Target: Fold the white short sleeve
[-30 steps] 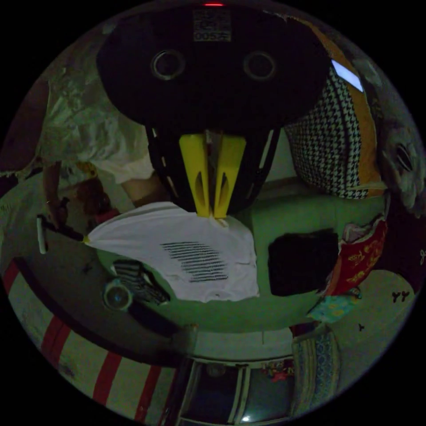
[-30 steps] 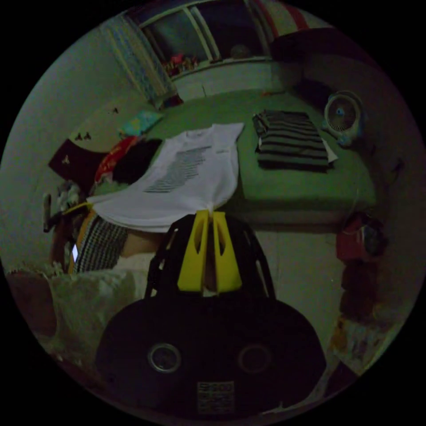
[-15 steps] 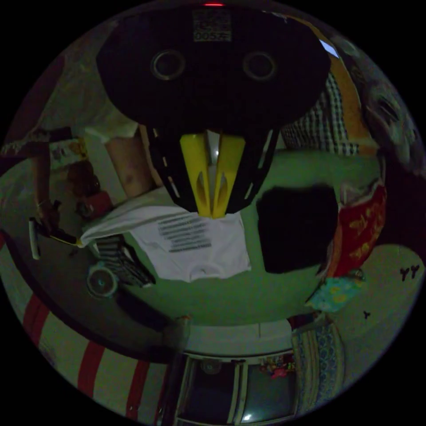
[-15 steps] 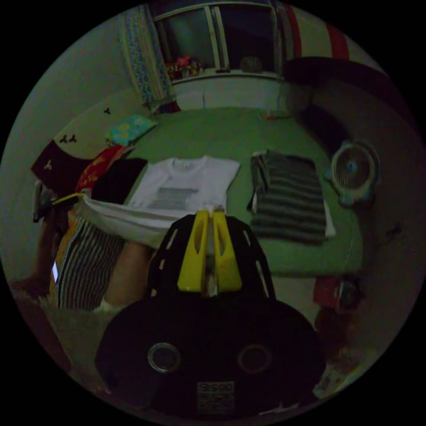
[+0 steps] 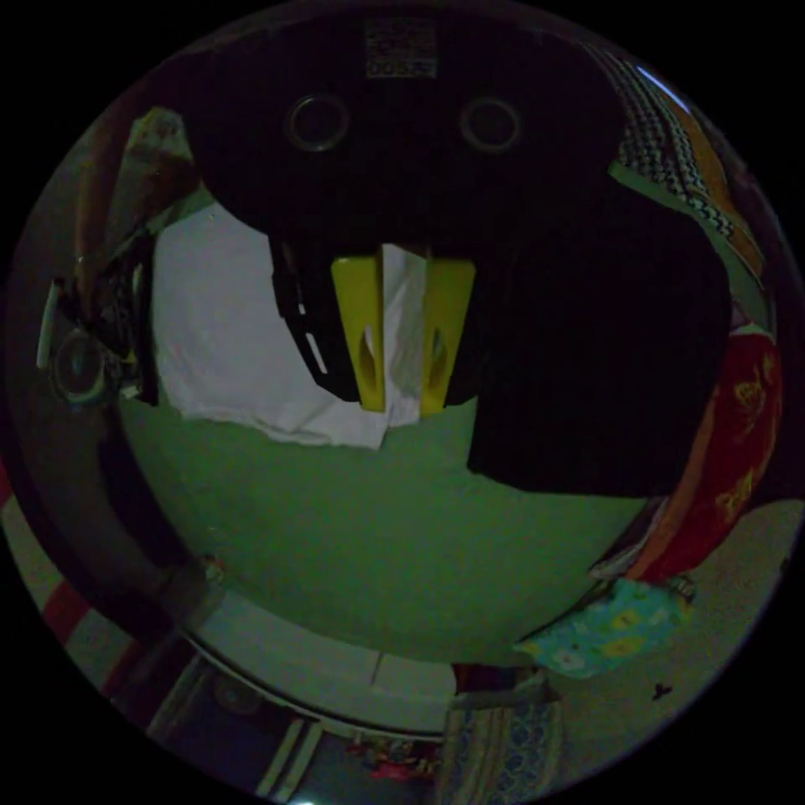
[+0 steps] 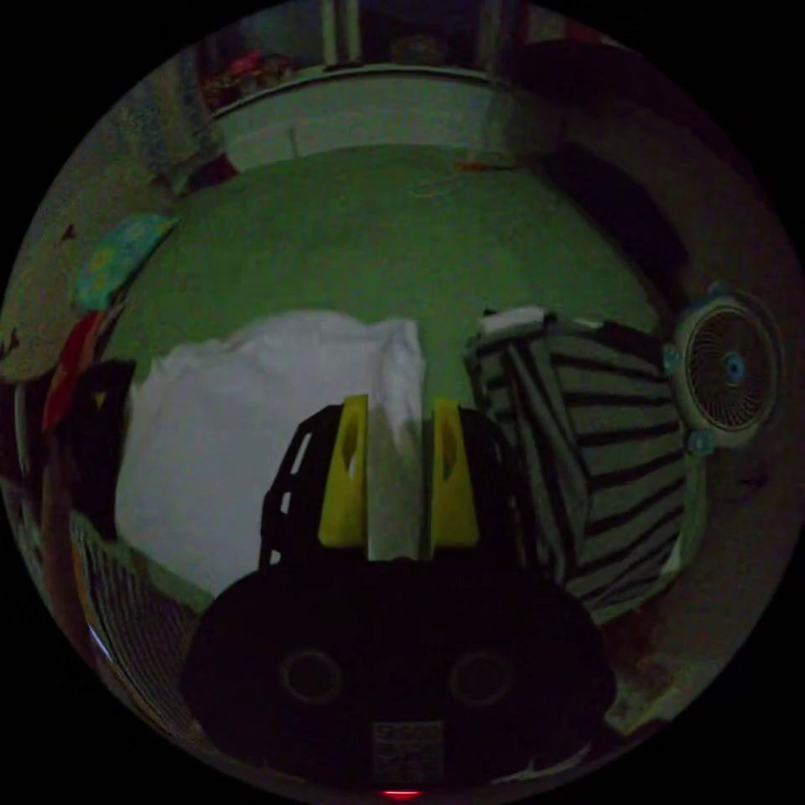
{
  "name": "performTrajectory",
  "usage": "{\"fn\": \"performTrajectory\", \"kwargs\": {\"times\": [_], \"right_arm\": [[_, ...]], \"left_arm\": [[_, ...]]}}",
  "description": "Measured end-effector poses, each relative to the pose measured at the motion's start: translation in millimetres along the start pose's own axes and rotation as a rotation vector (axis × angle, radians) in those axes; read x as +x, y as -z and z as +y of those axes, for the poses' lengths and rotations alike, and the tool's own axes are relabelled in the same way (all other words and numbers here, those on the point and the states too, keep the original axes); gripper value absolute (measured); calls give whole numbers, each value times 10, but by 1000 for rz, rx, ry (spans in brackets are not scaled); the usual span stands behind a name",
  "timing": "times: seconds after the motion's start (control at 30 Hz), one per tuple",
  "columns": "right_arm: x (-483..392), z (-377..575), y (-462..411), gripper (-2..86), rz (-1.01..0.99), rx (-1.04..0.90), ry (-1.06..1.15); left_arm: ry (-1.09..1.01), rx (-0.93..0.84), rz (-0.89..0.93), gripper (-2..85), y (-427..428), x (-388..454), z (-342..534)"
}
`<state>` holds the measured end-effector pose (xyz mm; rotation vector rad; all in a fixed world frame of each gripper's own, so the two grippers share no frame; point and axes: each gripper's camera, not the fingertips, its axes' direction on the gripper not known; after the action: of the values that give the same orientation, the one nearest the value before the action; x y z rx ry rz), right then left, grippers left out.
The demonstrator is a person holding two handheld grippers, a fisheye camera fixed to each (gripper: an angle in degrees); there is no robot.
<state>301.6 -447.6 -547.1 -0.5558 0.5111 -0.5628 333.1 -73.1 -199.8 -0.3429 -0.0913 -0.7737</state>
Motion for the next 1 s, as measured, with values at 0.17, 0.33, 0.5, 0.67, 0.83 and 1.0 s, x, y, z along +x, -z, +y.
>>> {"fn": "performTrajectory", "kwargs": {"times": [0.17,0.33,0.5,0.67,0.83,1.0], "right_arm": [[290,611,35,144,-206,-52,32],[395,734,-139,139,-252,-101,-12],[389,597,-190,52,-168,-90,25],[655,719,24,28,-279,-61,-1],[810,846,-177,42,-278,-126,-17],[1175,1123,73,78,-263,-24,-89]], "left_arm": [[-64,-20,126,124,-269,-77,432],[-63,-76,215,160,-684,53,722],[-16,-135,135,84,-1218,368,656],[4,-72,177,37,-1268,602,664],[23,-127,145,53,-1615,783,805],[10,-91,-19,96,-1725,1175,996]]}}
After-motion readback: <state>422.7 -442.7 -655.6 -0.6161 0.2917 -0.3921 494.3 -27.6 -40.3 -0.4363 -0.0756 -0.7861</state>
